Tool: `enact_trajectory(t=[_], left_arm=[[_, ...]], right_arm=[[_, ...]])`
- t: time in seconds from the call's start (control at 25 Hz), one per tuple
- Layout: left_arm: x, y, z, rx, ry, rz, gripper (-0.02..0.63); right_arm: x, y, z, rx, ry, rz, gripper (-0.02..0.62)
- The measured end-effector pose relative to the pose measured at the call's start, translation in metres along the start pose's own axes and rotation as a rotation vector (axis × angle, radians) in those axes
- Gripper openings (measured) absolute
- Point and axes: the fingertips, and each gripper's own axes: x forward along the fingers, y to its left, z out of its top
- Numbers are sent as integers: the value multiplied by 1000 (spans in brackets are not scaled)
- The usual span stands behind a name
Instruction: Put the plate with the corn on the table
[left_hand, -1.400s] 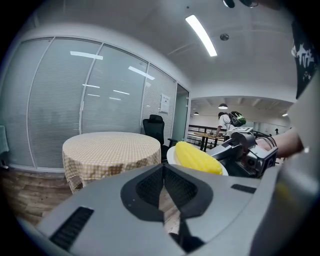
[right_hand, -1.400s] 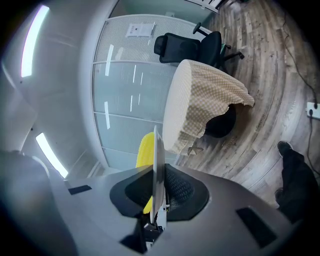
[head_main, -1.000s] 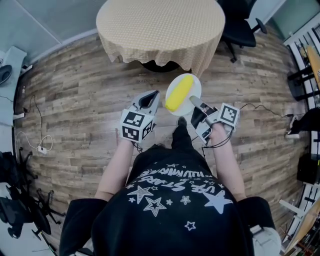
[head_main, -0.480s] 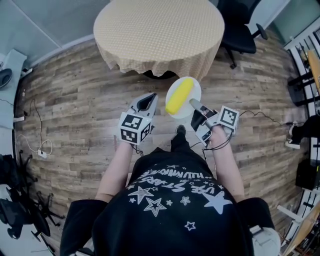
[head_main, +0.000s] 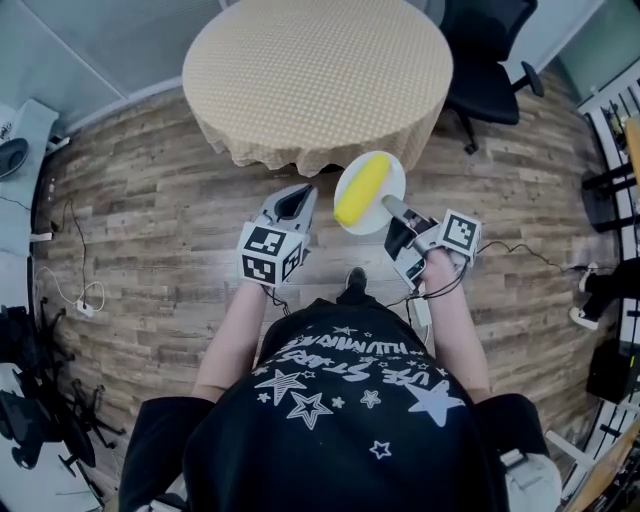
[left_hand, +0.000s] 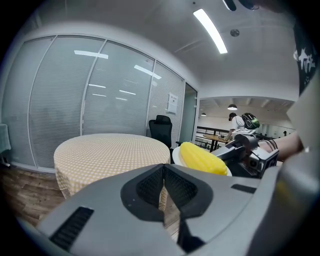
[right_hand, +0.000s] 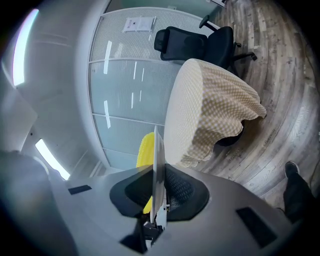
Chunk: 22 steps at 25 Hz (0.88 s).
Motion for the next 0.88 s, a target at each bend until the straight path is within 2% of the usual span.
enact_trajectory(t=[0.48, 0.88], left_arm=[[59, 0, 17, -17, 6, 78, 8], [83, 1, 21, -28, 16, 101, 8]], right_arm=[[11, -17, 69, 5, 59, 13, 48], [24, -32, 94, 12, 99, 0, 48]])
